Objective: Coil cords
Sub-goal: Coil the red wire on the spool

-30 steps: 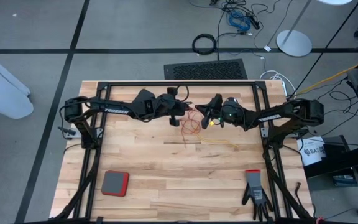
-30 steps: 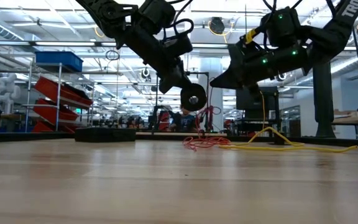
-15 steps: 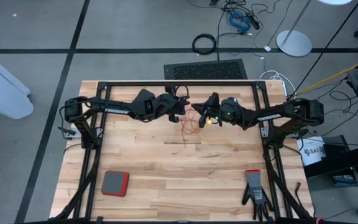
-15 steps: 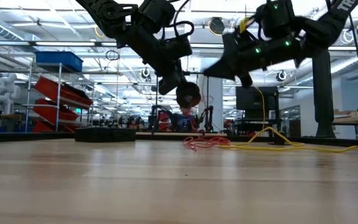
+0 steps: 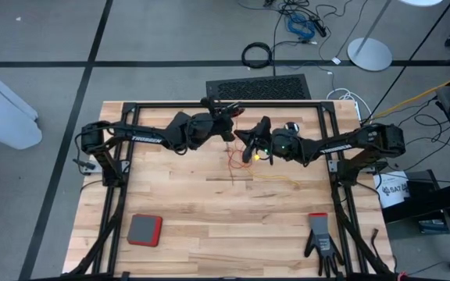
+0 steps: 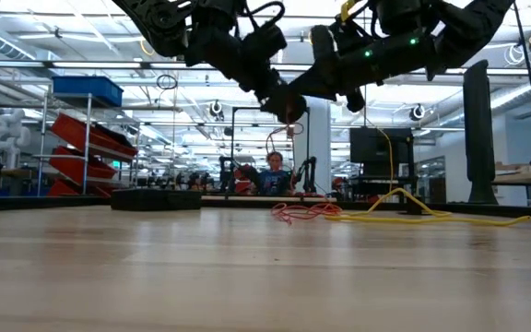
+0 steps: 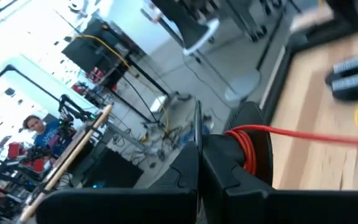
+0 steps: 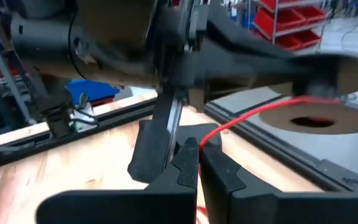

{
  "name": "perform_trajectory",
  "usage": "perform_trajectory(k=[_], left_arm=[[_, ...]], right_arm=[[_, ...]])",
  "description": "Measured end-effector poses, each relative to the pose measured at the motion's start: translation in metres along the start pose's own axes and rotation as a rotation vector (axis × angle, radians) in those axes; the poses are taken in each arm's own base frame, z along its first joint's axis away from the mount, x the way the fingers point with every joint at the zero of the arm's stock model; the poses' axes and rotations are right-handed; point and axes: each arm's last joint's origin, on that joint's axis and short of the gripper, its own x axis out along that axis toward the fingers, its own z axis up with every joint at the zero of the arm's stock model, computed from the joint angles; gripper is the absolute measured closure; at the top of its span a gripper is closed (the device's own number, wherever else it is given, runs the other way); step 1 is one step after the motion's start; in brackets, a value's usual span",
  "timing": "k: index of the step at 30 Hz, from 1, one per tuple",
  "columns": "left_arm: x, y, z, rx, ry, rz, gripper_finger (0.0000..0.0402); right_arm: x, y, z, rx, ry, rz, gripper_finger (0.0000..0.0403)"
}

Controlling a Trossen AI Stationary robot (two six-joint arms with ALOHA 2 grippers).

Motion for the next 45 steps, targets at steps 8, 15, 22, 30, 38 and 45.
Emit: perform_trajectory(k=[8,15,22,30,38,45], left_arm=[[0.0,0.001,0.004,-0.139,-0.05,-0.007,0.0401],[-0.001,0.003,0.008,-0.245,-0.101,-0.013,0.0401],[0.0,0.003,0.01,-0.354,-0.168,-0.097,0.0401],[0.001,0.01,0.008,-0.48,-0.202,-0.246,0.0401],[0.002,0.033,-0.002,-0.588,-0.182,-0.448,0.0401],[0.005,0.044,-0.017,-0.605,-0.157,-0.671,0.0401]], right_arm=[[0.009,0.002,-0.013,-0.044,-0.02,-0.037,0.0402],[0.016,0.002,-0.02,-0.099,-0.067,-0.071,0.0402],[0.021,0.0,-0.034,-0.168,-0.034,-0.133,0.0402],[0.017,-0.008,-0.042,-0.285,0.005,-0.217,0.0402],[0.0,-0.026,-0.049,-0.344,0.013,-0.244,0.0403],[-0.017,-0.036,-0.045,-0.4,0.018,-0.239,0.0403]])
